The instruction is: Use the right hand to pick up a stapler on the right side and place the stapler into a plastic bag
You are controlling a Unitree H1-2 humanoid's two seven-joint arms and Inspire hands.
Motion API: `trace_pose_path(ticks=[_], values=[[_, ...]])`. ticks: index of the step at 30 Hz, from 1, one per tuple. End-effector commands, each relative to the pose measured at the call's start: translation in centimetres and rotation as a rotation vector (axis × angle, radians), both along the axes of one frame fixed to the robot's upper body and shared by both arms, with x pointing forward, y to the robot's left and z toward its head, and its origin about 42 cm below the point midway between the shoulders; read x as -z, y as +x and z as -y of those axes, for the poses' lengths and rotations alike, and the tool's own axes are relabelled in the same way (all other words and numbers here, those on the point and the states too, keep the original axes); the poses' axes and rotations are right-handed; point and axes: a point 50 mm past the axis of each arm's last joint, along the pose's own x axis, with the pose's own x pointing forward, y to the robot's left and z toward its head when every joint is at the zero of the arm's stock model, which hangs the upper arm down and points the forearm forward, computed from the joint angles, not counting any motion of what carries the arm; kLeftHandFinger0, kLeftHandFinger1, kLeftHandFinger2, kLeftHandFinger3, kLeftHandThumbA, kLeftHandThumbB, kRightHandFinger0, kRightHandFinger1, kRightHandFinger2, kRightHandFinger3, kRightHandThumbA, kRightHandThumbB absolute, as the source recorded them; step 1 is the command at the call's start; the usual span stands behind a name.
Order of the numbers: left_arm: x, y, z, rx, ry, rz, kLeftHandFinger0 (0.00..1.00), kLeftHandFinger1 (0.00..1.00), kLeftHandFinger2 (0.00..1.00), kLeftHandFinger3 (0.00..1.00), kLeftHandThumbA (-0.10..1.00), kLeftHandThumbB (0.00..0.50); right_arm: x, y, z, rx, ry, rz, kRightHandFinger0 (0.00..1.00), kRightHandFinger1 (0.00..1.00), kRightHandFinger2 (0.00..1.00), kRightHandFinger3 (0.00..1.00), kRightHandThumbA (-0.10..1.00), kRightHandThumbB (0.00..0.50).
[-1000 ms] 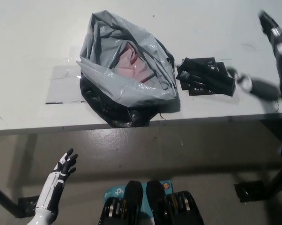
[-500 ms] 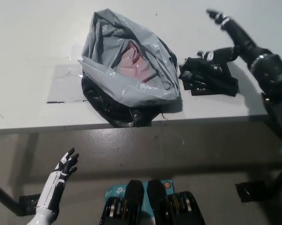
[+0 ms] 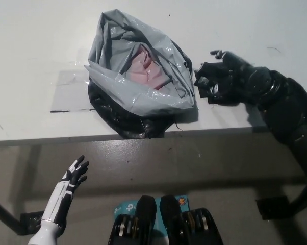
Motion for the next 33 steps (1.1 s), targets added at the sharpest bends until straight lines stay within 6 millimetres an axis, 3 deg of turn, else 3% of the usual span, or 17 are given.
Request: trace_pose_path(ticks=[1,5,6,7,8,9,10,11,12,14,15,17,18,26,31,33], values=[[-1.3,0.1,-0.1,0.026,0.006,0.069,1.00,1.00,1.00,1.00,1.00,0.283,-2.7,1.0,0.2,-0.008,-0.042,0.049,1.00,1.00,1.00,1.00,0.81,0.411],[-1.2,0.1,-0.1,0.028,0.010,0.063,1.00,1.00,1.00,1.00,1.00,0.288,-1.6,0.9,1.1,-0.008,-0.056,0.022,1.00,1.00,1.00,1.00,0.82,0.387],[-1.1,0.0,-0.1,0.029,0.009,0.062,1.00,1.00,1.00,1.00,1.00,0.287,-1.1,0.9,1.4,0.009,-0.059,0.027,1.00,1.00,1.00,1.00,0.70,0.330],[-1.1,0.0,-0.1,0.029,0.009,0.062,1.00,1.00,1.00,1.00,1.00,0.287,-1.0,0.9,1.5,0.017,-0.054,0.036,0.84,0.91,0.94,1.00,0.65,0.339],[-1.1,0.0,-0.1,0.028,0.011,0.064,1.00,1.00,1.00,1.00,1.00,0.286,-0.8,0.9,1.6,0.031,-0.048,0.055,0.58,0.67,0.71,0.71,0.53,0.326],[-1.1,0.0,-0.1,0.027,0.011,0.066,1.00,1.00,1.00,1.00,1.00,0.285,-0.6,0.8,1.7,0.046,-0.050,0.077,0.25,0.36,0.47,0.42,0.37,0.301],[-1.0,0.0,-0.1,0.025,0.008,0.064,1.00,1.00,1.00,1.00,1.00,0.286,-0.4,0.8,1.9,0.066,-0.053,0.112,0.02,0.18,0.33,0.32,0.21,0.261],[-1.0,0.0,-0.1,0.024,0.010,0.062,1.00,1.00,1.00,1.00,1.00,0.292,-0.3,0.8,2.0,0.074,-0.049,0.128,0.00,0.18,0.35,0.34,0.10,0.236],[-1.0,0.0,-0.2,0.023,0.013,0.060,1.00,1.00,1.00,1.00,1.00,0.294,-0.4,0.8,2.0,0.077,-0.044,0.137,0.00,0.20,0.40,0.38,0.06,0.228],[-1.0,0.0,-0.2,0.025,0.012,0.063,1.00,1.00,1.00,1.00,1.00,0.287,-0.6,0.9,2.1,0.081,-0.043,0.155,0.01,0.36,0.59,0.51,-0.01,0.207],[-1.0,0.1,-0.2,0.026,0.010,0.061,1.00,1.00,1.00,1.00,1.00,0.287,-0.7,0.9,2.1,0.084,-0.040,0.160,0.06,0.44,0.67,0.57,0.00,0.206],[-1.0,0.0,-0.2,0.027,0.011,0.056,1.00,1.00,1.00,1.00,1.00,0.285,-0.7,0.9,2.3,0.086,-0.031,0.172,0.07,0.47,0.69,0.58,0.01,0.212],[-1.0,-0.1,-0.2,0.029,0.016,0.055,1.00,1.00,1.00,1.00,1.00,0.276,-0.8,0.9,2.3,0.091,-0.027,0.180,0.12,0.54,0.75,0.60,0.04,0.201],[-0.9,-0.3,-0.2,0.024,0.033,0.057,1.00,1.00,1.00,1.00,1.00,0.252,-1.2,1.0,2.1,0.100,0.006,0.214,0.12,0.55,0.78,0.65,0.13,0.203],[-1.0,-0.3,-0.2,0.023,0.022,0.053,1.00,1.00,1.00,1.00,1.00,0.241,-2.7,1.5,1.6,0.126,0.070,0.240,0.11,0.55,0.79,0.68,0.16,0.212],[-1.0,-0.3,-0.3,0.021,0.021,0.053,1.00,1.00,1.00,1.00,1.00,0.243,-4.2,1.7,1.1,0.129,0.102,0.270,0.10,0.53,0.79,0.66,0.16,0.208]])
